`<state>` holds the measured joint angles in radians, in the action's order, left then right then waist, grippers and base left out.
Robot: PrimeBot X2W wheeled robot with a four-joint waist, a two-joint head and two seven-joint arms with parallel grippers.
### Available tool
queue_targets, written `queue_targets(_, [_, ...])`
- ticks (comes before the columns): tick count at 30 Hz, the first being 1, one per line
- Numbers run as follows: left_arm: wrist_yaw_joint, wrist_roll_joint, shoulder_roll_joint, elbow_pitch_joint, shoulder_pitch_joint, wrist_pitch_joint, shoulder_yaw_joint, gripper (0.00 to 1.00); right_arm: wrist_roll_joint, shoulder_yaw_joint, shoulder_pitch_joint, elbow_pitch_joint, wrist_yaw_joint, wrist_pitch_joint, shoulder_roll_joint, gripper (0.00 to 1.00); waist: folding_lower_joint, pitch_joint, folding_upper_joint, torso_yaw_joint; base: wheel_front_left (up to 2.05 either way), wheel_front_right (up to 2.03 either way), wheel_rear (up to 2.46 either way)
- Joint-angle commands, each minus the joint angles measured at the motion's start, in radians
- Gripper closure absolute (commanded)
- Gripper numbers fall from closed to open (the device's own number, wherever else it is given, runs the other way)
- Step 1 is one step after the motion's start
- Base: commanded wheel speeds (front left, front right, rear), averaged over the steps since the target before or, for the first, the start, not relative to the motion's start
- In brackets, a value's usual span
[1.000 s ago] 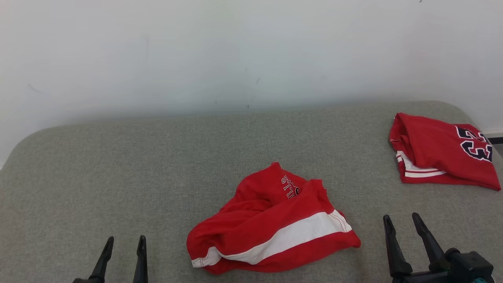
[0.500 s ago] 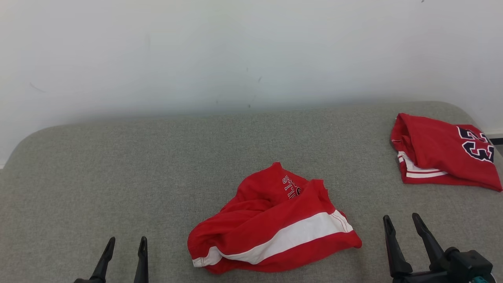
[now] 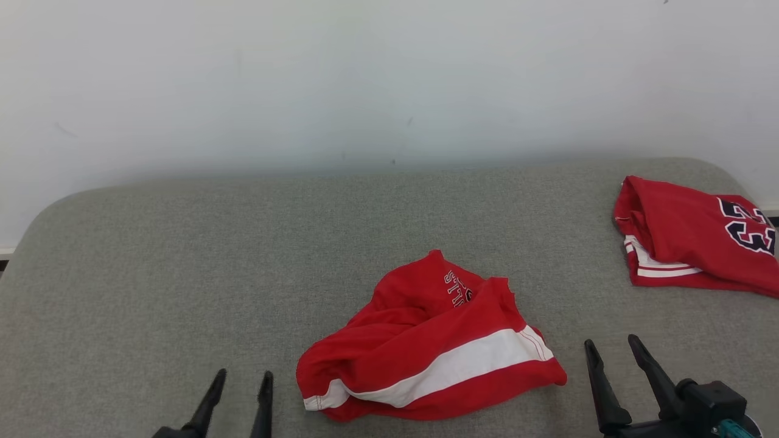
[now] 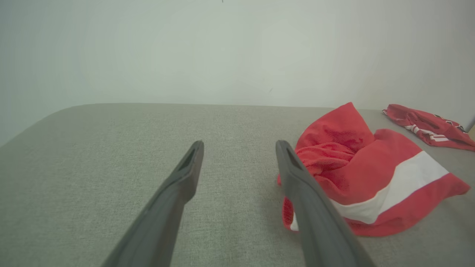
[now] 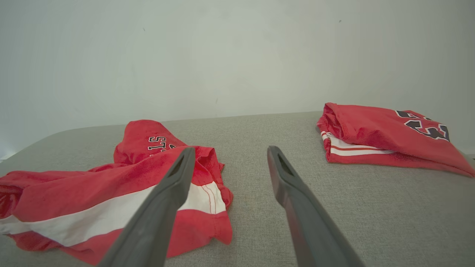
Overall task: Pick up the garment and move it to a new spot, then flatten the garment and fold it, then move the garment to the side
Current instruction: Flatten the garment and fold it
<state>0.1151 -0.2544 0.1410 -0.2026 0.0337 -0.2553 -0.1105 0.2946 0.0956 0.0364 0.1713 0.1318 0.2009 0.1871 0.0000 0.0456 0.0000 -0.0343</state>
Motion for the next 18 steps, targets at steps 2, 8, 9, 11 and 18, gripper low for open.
queue_targets(2, [0.011, -0.022, 0.009, -0.015, -0.029, 0.02, -0.066, 0.0, 0.008, 0.025, -0.031, 0.037, -0.003, -0.022, 0.019, 0.0, 0.0, -0.01, 0.0, 0.012, 0.0, 0.0, 0.0])
queue_targets(8, [0.015, -0.078, 0.023, -0.085, -0.072, 0.034, -0.206, 0.0, 0.016, 0.085, -0.105, 0.157, -0.003, -0.026, 0.049, 0.0, 0.0, -0.031, 0.0, 0.022, 0.0, 0.0, 0.0])
queue_targets(9, [0.015, -0.092, 0.029, -0.099, -0.081, 0.031, -0.225, 0.0, 0.021, 0.098, -0.121, 0.179, -0.003, -0.024, 0.056, 0.0, 0.0, -0.035, 0.0, 0.022, 0.0, 0.0, 0.0])
queue_targets(11, [0.015, -0.119, 0.037, -0.133, -0.094, 0.03, -0.271, 0.0, 0.03, 0.123, -0.153, 0.224, -0.003, -0.019, 0.06, 0.0, 0.0, -0.043, 0.0, 0.024, 0.0, 0.0, 0.0])
queue_targets(18, [0.014, -0.2, 0.069, -0.245, -0.169, 0.014, -0.388, 0.0, 0.076, 0.214, -0.266, 0.391, -0.003, 0.002, 0.078, 0.0, 0.0, -0.07, 0.0, 0.037, 0.0, 0.0, 0.0])
